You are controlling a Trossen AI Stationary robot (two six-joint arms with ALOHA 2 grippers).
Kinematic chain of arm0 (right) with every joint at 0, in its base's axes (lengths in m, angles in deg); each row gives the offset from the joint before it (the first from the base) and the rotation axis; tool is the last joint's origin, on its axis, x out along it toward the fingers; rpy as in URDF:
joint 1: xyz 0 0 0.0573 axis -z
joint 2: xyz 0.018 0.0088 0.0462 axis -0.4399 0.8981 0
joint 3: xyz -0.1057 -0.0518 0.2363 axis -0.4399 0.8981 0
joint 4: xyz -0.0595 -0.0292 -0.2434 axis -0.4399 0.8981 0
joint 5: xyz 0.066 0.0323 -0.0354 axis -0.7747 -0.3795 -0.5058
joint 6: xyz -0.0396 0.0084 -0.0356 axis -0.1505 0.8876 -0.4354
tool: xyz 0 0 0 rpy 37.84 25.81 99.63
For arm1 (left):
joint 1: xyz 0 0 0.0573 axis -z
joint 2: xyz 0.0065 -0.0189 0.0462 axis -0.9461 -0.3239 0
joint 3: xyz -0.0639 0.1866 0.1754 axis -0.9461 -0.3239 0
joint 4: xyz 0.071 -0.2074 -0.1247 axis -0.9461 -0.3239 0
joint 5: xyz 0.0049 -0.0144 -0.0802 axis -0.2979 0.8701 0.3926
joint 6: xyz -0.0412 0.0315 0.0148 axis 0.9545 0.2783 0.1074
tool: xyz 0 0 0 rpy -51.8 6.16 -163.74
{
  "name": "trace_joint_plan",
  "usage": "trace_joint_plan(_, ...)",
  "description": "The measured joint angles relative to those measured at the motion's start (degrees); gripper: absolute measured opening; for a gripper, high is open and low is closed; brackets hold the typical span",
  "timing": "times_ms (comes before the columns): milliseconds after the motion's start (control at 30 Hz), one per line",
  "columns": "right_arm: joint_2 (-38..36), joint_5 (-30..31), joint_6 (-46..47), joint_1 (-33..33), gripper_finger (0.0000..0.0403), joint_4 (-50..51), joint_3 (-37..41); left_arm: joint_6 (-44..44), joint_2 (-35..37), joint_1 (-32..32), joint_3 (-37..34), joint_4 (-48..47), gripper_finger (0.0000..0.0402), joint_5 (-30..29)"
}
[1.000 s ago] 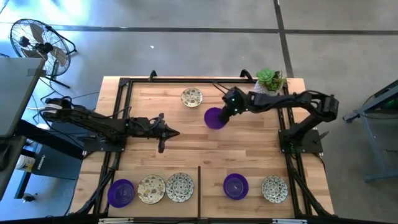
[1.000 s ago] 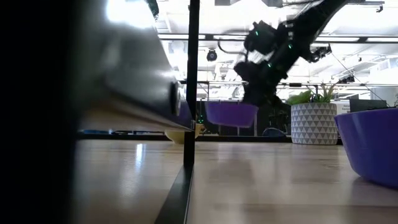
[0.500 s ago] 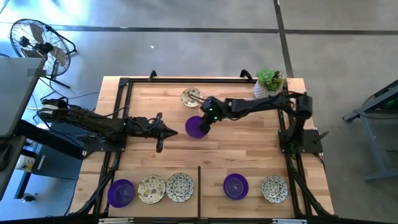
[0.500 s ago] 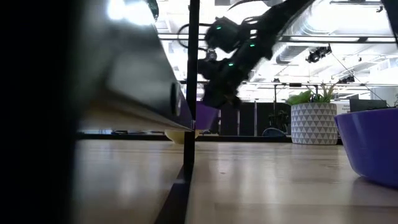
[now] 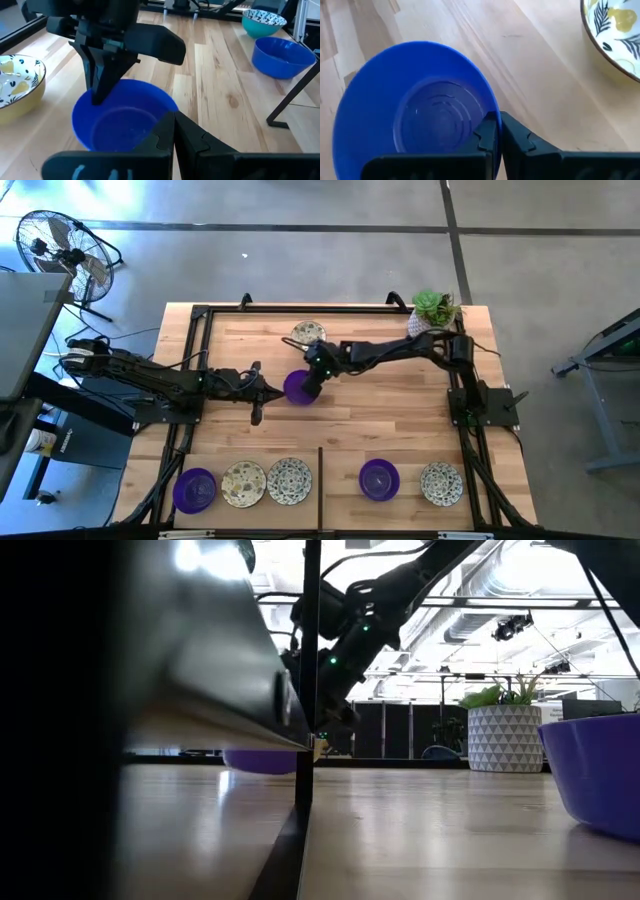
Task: Pick & Place Mini bowls
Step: Stack the top violet bowl on top of the other violet bowl on the shelf
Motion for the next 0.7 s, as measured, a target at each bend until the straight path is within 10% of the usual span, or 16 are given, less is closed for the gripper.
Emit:
trace_joint_plan(533, -5.61, -0.62, -13.86, -0.55, 0.0114, 1.30, 0.21, -4.53, -0.07, -0.02, 0.59, -2.14, 0.0001, -0.63)
trace_joint_plan(700, -13.51, 2.85, -24.06, -0.55, 0.0066, 3.70, 3.26, -4.67, -0.07, -0.02, 3.86, -6.39, 0.0000, -0.40)
